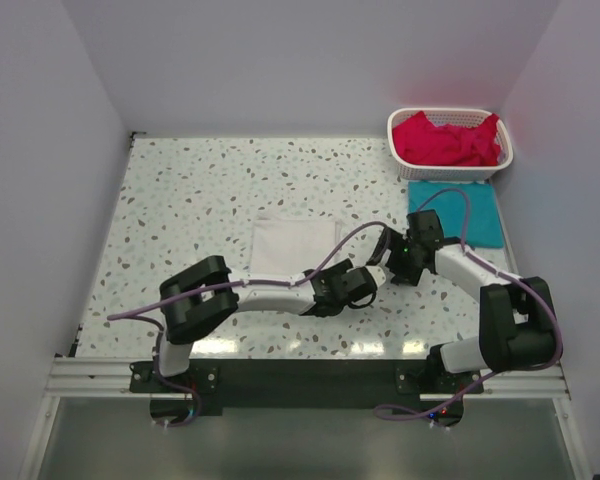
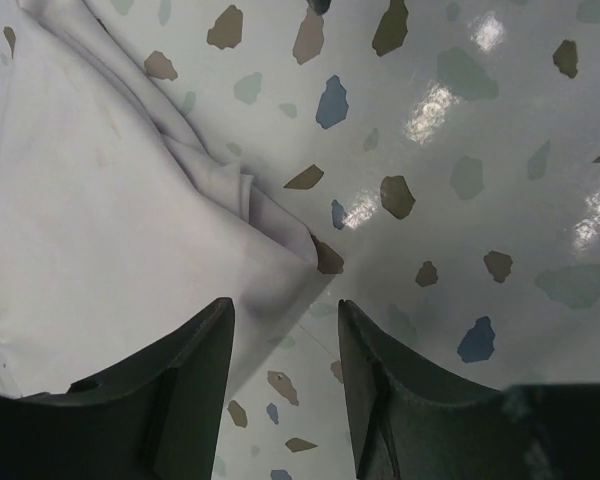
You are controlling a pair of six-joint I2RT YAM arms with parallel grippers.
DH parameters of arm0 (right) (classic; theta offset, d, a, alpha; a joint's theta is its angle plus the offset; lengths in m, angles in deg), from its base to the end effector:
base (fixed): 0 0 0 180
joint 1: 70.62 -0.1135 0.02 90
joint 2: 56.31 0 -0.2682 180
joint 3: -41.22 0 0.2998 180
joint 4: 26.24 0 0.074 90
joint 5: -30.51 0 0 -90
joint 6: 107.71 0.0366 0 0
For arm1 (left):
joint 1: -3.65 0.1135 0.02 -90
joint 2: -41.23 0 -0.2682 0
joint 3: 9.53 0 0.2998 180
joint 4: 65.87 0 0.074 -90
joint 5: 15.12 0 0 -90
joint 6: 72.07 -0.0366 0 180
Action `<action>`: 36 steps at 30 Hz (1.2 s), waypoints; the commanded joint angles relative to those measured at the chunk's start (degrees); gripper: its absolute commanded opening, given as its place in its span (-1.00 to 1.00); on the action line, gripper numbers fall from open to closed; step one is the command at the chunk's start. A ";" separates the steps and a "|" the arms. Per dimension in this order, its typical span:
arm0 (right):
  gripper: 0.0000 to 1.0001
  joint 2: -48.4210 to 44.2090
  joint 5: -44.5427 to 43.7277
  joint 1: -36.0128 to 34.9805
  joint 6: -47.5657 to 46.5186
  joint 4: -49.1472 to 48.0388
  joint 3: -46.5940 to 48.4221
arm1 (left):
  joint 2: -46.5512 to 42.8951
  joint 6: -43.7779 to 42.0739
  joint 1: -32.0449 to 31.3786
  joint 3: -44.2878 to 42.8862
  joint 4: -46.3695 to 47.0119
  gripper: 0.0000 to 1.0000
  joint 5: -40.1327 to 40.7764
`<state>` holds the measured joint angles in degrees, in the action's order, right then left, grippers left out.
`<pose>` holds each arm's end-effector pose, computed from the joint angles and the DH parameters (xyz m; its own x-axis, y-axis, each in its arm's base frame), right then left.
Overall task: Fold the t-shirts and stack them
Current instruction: Neatly place the folded tshirt to the corner
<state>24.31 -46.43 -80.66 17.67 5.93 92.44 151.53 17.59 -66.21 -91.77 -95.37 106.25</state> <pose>0.2838 0.0586 0.1345 -0.8657 0.4195 -0.2731 0.2765 0.8556 0.4377 0.1673 -0.4010 0.1352 -0.2864 0.7956 -0.5338 0.7072 0.5514 0.4425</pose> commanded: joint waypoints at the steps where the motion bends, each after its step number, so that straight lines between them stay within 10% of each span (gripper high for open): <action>1: 0.77 0.07 0.92 0.20 1.19 -2.34 -1.10 | 0.80 -0.11 0.26 1.61 2.75 0.01 3.68; 18: 0.77 0.68 -0.94 0.90 0.48 -2.43 -1.80 | -2.99 -1.33 0.34 6.10 9.87 0.20 2.28; 36: 0.75 3.14 5.13 0.90 3.38 -8.75 -3.73 | -0.88 -1.16 2.80 8.47 14.88 -0.28 -0.26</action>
<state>25.17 -42.06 -79.83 20.38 -1.24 90.65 150.24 16.74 -63.85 -83.96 -84.22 106.56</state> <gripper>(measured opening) 0.877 0.395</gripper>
